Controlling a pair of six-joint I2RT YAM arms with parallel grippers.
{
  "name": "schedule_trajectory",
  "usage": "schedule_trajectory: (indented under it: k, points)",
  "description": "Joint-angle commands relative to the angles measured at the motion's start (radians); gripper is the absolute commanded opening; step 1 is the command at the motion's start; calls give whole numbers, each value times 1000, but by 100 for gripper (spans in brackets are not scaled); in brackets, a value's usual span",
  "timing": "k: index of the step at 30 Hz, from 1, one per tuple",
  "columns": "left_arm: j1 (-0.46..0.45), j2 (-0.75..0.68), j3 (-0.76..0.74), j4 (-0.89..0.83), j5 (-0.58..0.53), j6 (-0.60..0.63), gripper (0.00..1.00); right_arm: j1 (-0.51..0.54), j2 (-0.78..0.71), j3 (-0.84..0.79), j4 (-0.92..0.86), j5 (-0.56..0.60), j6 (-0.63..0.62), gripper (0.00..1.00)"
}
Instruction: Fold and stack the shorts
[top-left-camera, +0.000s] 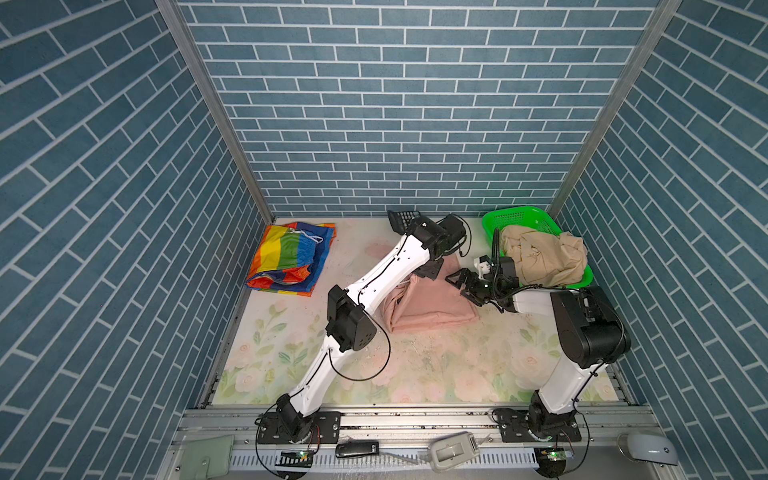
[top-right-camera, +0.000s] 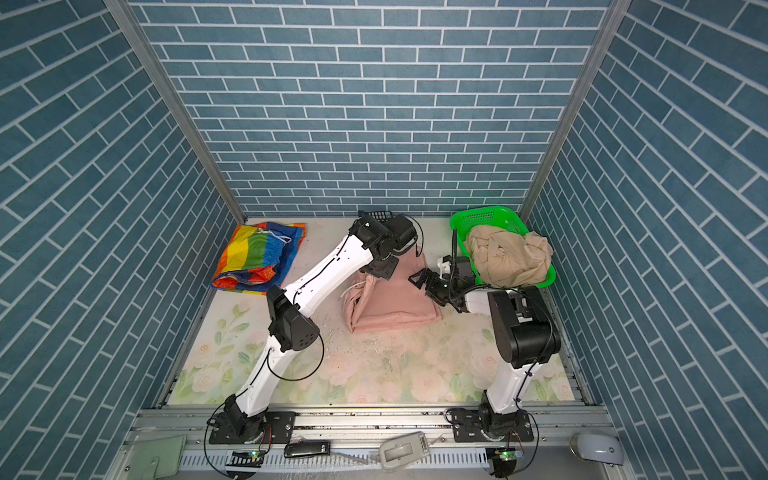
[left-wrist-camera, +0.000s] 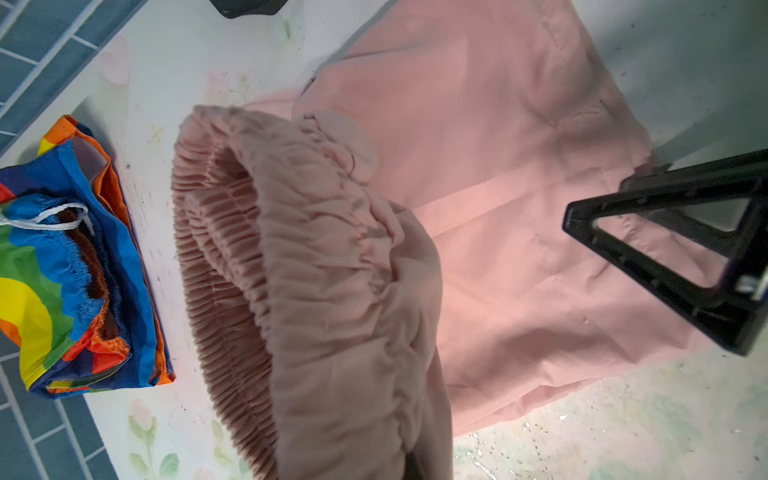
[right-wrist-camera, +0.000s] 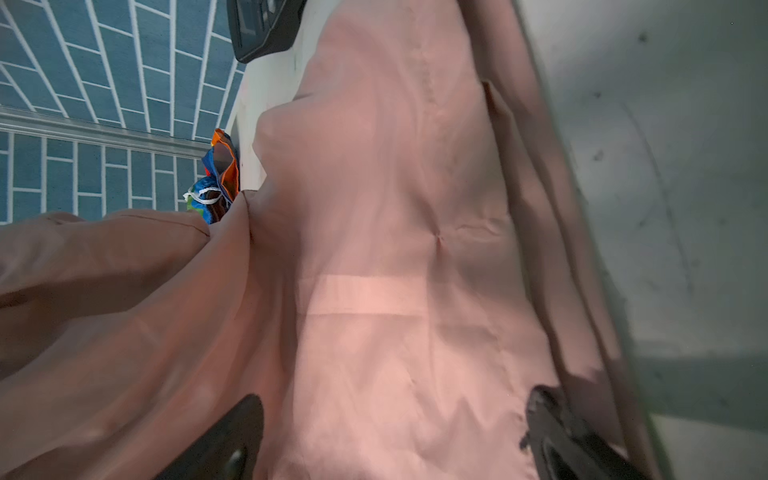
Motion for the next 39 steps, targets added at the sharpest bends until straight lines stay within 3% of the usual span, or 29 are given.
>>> schedule_trajectory:
  k: [1,11,28,35,39]
  points:
    - [-7,-22,-33,83,42,-45,4,0,65,-50,28,9,41,99]
    - [-7,-38,-123,313,125,-117,4,3,101,-93,89,-1,59,99]
    - [-3,-90,-341,657,140,-196,9,10,165,-163,203,-17,89,99]
    - [10,-54,-360,700,181,-208,19,10,115,-194,204,-35,92,99]
    - [21,-78,-374,755,221,-184,44,6,11,-219,166,-49,69,99]
